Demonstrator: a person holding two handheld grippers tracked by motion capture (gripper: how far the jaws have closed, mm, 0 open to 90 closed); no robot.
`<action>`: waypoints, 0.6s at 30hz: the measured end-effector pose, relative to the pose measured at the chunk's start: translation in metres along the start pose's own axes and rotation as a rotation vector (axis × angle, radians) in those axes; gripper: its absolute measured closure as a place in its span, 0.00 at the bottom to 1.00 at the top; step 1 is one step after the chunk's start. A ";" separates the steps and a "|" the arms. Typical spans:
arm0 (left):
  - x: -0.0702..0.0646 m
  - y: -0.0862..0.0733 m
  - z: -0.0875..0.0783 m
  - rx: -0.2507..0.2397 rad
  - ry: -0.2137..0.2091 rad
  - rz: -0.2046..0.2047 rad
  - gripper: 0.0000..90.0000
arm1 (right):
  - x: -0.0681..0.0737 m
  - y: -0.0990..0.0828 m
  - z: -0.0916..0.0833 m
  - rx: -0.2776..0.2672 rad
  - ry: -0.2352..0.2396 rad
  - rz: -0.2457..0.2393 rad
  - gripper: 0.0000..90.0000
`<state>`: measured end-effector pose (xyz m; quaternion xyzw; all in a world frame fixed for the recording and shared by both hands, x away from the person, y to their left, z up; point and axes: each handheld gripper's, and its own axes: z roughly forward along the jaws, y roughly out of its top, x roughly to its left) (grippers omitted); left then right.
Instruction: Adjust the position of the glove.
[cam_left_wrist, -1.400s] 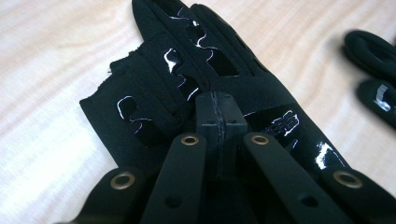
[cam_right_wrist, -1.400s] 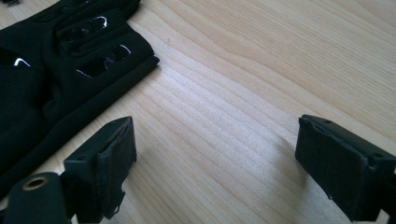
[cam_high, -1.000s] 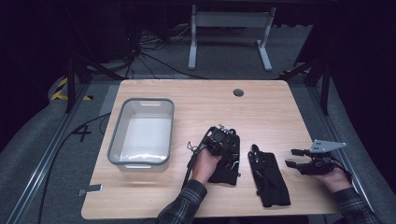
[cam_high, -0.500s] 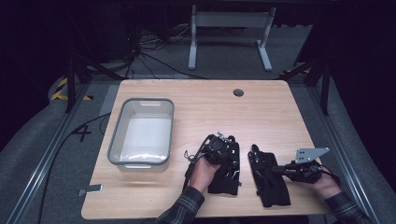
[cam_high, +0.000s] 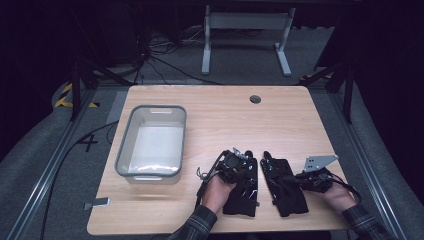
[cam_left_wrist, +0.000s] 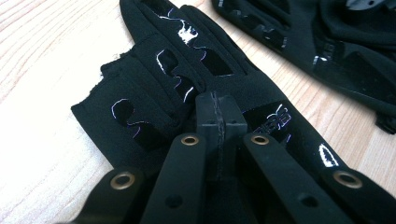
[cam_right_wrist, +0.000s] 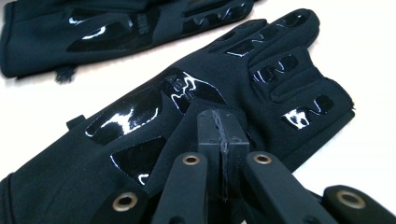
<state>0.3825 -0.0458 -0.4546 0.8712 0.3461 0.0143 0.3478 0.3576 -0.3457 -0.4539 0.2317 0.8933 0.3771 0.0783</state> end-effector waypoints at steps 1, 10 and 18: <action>0.000 0.000 0.000 -0.001 -0.003 -0.004 1.00 | -0.001 0.001 0.001 -0.001 -0.002 0.003 1.00; -0.004 0.001 0.004 -0.026 -0.013 -0.013 1.00 | -0.001 0.005 0.005 0.002 -0.011 -0.006 1.00; -0.006 0.005 0.010 -0.049 -0.026 -0.021 1.00 | 0.001 0.011 0.011 0.007 -0.005 -0.026 1.00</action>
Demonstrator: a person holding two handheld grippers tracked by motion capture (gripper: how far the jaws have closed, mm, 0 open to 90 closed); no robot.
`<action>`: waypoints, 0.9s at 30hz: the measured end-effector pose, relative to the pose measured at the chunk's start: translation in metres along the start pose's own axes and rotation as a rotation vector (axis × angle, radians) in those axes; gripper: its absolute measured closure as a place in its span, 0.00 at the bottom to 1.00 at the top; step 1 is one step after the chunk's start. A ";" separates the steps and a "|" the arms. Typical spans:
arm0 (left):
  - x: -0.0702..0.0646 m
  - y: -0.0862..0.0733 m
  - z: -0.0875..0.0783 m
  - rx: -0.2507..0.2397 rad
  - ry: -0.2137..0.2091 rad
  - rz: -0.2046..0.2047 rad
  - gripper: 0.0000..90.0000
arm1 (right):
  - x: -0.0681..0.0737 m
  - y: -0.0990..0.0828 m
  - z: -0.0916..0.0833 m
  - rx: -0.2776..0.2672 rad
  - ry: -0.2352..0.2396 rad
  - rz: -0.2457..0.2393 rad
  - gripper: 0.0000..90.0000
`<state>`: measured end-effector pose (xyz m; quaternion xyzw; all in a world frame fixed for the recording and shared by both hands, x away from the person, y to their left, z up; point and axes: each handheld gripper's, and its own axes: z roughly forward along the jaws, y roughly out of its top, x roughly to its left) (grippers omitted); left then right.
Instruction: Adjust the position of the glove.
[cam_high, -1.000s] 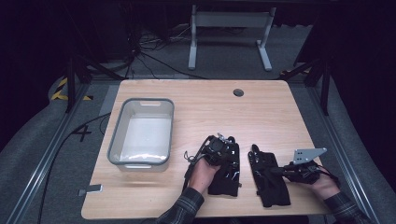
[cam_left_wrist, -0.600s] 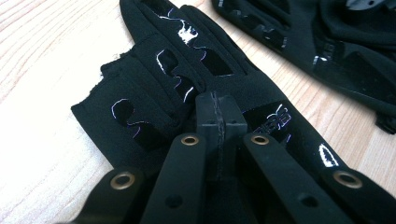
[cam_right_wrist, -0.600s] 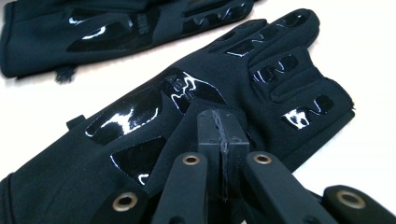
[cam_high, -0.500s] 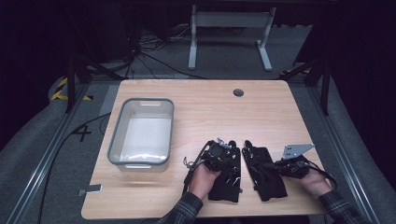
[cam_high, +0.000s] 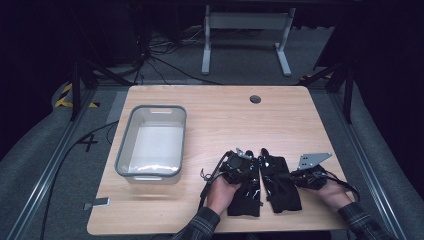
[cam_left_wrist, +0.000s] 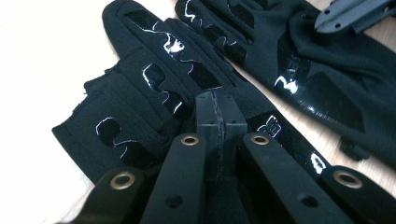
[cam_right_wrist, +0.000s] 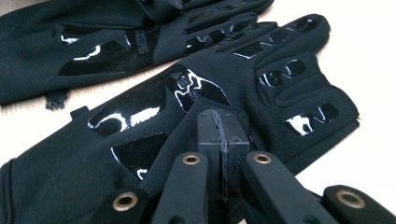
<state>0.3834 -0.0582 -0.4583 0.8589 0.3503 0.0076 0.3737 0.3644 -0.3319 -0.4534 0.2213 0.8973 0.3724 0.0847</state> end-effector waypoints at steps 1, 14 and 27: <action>0.000 0.001 0.001 -0.003 0.003 -0.001 1.00 | 0.000 0.000 0.000 0.000 0.002 0.001 1.00; 0.003 0.007 -0.010 -0.061 0.007 0.010 0.97 | -0.002 0.001 -0.007 -0.027 -0.008 0.000 1.00; 0.010 -0.029 -0.042 -0.030 0.029 -0.024 0.59 | 0.003 -0.008 -0.018 -0.028 -0.022 0.002 1.00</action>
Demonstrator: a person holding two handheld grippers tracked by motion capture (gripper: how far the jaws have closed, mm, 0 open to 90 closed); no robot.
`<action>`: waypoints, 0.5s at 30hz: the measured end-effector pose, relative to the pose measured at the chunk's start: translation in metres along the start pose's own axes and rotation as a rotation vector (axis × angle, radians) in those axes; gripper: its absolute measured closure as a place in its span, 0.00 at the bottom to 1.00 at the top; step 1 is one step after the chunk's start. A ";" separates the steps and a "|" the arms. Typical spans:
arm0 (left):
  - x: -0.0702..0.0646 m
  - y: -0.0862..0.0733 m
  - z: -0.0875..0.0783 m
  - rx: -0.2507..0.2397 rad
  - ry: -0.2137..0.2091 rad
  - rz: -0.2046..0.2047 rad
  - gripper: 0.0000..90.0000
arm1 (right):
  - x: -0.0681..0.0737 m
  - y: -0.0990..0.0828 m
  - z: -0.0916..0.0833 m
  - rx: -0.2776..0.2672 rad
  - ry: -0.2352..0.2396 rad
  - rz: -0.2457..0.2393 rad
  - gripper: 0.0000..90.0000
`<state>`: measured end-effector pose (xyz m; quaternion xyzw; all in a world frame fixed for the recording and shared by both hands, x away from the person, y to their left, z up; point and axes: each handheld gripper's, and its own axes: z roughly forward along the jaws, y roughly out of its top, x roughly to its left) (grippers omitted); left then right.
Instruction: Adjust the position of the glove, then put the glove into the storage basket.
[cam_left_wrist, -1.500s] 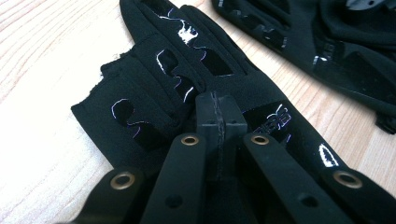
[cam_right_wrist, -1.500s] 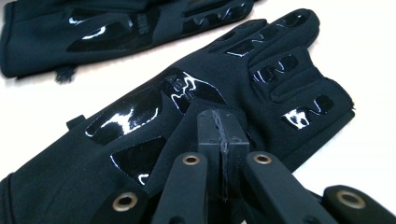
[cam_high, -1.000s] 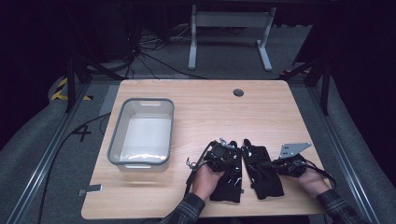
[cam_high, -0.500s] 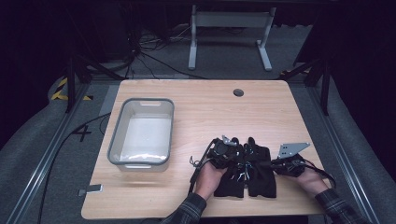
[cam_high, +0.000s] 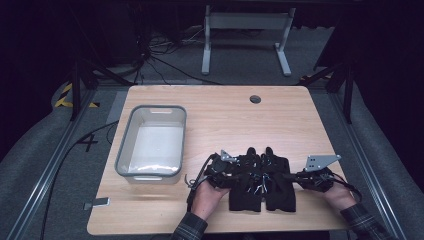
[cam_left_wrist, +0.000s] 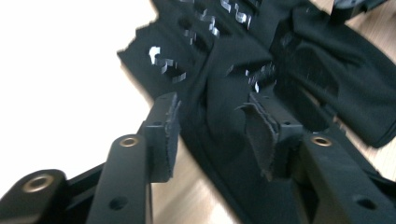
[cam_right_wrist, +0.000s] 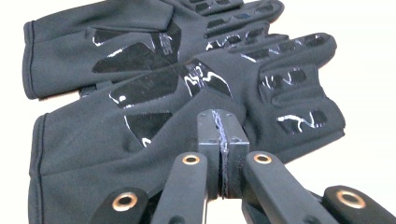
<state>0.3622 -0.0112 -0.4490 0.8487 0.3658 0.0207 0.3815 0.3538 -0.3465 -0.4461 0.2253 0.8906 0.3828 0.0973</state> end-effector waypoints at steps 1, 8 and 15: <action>0.001 -0.002 0.001 0.005 -0.003 -0.003 0.58 | -0.001 -0.001 0.000 0.004 -0.006 0.000 1.00; -0.004 -0.003 0.011 0.038 0.022 0.006 0.56 | -0.002 -0.007 -0.005 0.006 -0.013 0.010 1.00; -0.007 -0.004 0.012 0.035 0.055 0.012 0.80 | -0.001 -0.008 0.001 0.049 -0.009 -0.008 1.00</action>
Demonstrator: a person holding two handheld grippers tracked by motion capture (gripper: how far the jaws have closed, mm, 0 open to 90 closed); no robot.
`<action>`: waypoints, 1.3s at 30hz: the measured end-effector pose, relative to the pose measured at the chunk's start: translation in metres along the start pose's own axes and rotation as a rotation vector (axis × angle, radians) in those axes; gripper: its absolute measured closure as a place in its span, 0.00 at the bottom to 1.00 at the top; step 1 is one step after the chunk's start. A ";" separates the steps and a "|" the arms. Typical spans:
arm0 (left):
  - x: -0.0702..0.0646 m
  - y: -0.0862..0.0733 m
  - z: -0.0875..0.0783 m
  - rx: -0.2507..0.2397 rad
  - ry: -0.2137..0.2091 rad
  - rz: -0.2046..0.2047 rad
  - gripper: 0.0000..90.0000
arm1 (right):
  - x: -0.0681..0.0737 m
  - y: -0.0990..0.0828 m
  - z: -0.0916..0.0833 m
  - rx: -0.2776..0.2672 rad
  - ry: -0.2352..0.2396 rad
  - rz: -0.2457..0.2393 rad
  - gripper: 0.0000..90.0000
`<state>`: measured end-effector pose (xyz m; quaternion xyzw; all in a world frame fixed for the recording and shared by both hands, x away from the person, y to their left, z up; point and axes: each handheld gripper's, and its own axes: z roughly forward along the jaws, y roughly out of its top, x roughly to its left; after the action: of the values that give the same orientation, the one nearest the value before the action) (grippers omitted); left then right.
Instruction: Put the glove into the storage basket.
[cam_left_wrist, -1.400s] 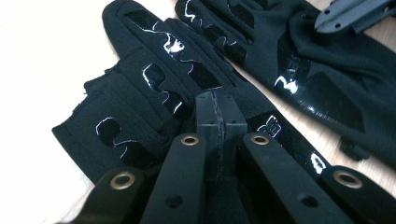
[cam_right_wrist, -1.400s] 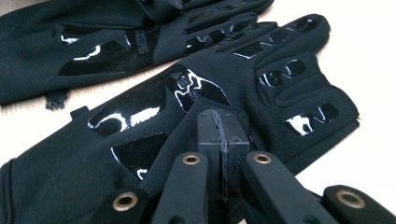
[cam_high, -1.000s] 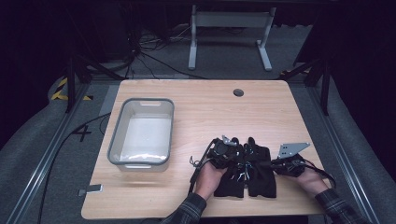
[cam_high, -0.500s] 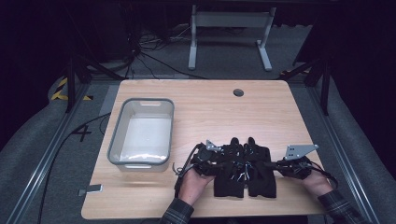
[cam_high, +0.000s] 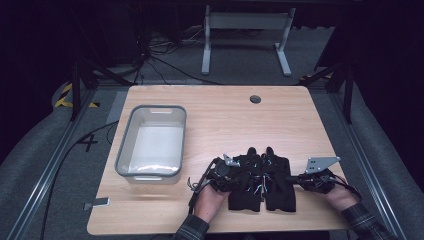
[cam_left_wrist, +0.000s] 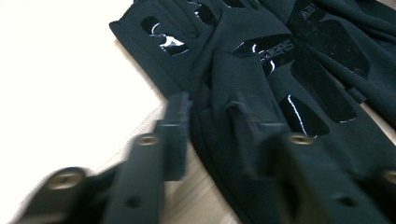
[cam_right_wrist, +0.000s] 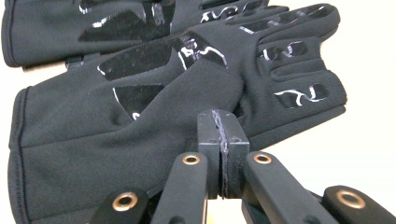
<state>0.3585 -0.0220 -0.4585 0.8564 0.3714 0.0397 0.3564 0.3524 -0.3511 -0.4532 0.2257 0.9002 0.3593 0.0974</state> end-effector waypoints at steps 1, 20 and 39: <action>0.000 0.000 0.000 -0.002 -0.008 -0.012 0.80 | 0.000 0.000 0.001 0.002 0.004 0.000 1.00; 0.007 0.020 -0.012 -0.054 -0.044 -0.015 0.92 | 0.002 0.004 0.006 0.005 0.004 -0.003 1.00; 0.009 0.043 -0.026 -0.101 -0.061 0.008 0.92 | 0.001 0.027 0.027 0.011 -0.005 -0.016 1.00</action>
<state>0.3826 -0.0210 -0.4128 0.8396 0.3546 0.0336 0.4102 0.3696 -0.3176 -0.4539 0.2197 0.9037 0.3532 0.1013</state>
